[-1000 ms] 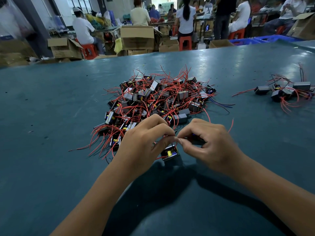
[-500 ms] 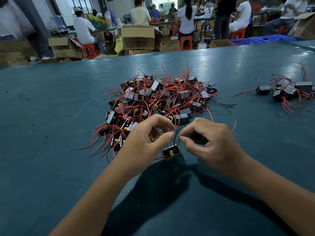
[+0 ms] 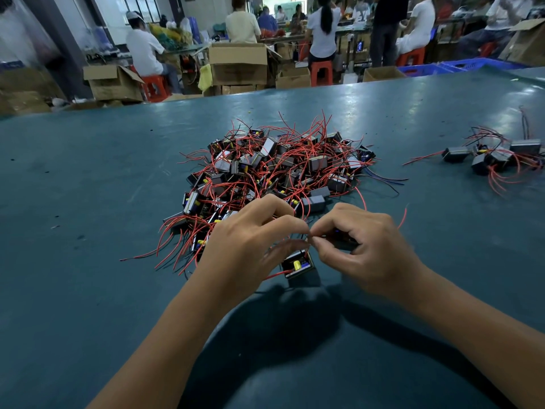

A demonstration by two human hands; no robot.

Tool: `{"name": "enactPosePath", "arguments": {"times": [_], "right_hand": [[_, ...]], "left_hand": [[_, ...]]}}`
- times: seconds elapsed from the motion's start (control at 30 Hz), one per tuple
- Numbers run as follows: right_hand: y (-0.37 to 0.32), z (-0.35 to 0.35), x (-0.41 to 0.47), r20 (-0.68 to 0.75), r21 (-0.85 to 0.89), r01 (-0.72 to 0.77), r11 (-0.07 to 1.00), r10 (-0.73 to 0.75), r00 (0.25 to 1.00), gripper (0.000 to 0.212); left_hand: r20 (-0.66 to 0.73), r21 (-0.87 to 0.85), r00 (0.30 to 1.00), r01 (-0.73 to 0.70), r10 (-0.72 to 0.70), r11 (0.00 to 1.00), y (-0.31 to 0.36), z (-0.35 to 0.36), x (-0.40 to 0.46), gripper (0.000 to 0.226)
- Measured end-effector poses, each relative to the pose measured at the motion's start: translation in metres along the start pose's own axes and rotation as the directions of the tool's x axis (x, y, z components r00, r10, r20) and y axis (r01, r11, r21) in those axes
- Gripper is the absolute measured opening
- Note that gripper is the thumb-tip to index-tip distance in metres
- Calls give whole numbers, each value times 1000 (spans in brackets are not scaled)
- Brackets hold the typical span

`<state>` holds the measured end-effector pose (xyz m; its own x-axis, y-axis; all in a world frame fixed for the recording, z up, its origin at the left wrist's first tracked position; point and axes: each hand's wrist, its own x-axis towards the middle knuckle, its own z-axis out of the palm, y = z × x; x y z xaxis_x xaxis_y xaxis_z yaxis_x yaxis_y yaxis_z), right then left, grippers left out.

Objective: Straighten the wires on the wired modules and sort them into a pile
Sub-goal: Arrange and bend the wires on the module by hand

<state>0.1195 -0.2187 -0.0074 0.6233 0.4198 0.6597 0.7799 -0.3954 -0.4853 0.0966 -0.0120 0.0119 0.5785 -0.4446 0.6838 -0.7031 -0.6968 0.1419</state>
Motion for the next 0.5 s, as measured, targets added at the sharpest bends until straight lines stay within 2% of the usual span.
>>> {"name": "enactPosePath", "arguments": {"times": [0.2, 0.33, 0.43, 0.5], "right_hand": [[0, 0, 0, 5, -28, 20, 999, -20, 1000, 2], [-3, -1, 1, -1, -60, 65, 996, -65, 998, 14], [-4, -2, 1, -17, -86, 103, 991, -104, 994, 9], [-4, -2, 2, -32, -114, 125, 986, -130, 991, 4]], "left_hand": [[-35, -26, 999, 3, -4, 1000, -1, 4, -1, 24], [36, -253, 985, 172, -169, 952, 3, 6, -1, 19], [137, -462, 930, 365, -342, 808, 6, 5, -1, 13], [215, -592, 872, 475, -440, 651, 11, 6, -1, 15]]}}
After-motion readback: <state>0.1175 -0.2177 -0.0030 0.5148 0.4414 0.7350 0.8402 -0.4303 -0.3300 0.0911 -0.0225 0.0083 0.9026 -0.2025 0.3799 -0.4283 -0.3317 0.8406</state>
